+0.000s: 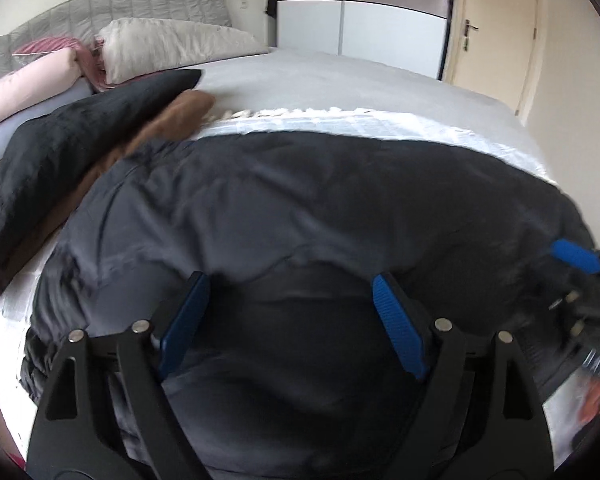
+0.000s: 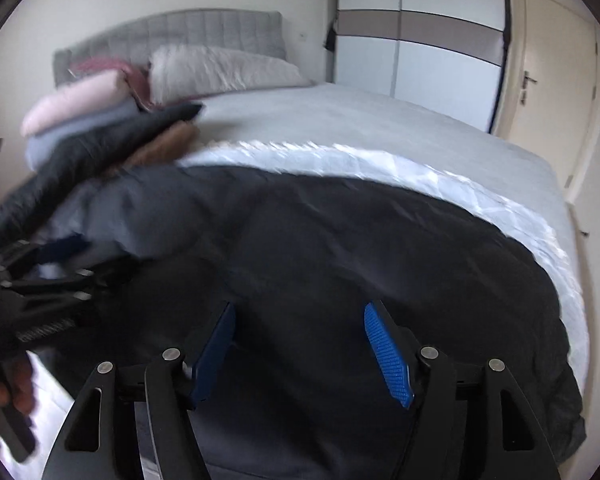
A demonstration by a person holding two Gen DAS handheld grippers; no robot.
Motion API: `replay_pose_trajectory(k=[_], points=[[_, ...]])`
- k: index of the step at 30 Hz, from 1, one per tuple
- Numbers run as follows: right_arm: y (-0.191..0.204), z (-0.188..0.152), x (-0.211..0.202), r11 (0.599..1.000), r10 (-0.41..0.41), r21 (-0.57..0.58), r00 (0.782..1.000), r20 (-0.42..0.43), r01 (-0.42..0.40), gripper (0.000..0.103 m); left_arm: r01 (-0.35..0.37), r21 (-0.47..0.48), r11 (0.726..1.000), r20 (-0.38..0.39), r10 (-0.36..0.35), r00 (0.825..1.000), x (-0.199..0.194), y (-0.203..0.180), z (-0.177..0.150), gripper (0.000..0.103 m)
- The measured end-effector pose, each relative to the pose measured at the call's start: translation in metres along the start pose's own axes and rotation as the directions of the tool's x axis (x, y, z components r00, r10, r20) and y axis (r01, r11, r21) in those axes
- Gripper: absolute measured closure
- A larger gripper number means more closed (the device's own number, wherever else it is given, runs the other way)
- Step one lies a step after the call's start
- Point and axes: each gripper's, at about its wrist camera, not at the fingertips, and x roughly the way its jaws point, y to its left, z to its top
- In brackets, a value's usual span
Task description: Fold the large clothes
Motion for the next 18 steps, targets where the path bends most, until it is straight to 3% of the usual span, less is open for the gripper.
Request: replay_pose_trajectory(k=[6,15,17,18], points=[[-0.057,-0.022,-0.008,0.990,-0.105,0.091,0.993,-0.054,0.109,0.035,-0.110,-0.078,0.991,-0.030,0.108,0.994,-0.008,0.051,-0.011,0.018],[-0.110,-0.056,-0.029,0.962,-0.127,0.232,0.988,-0.093,0.145,0.035,-0.212,-0.137,0.968,-0.078,0.203,0.976,-0.018,0.097,-0.039,0.018],[-0.116,-0.063,-0.033,0.956,-0.125,0.255,0.988,-0.093,0.145,0.035,-0.268,-0.144,0.953,-0.087,0.258,0.962,-0.022,0.103,-0.046,0.018],[-0.120,-0.067,-0.035,0.953,-0.125,0.267,0.988,-0.090,0.144,0.035,-0.265,-0.177,0.948,-0.095,0.252,0.963,-0.024,0.110,-0.051,0.018]])
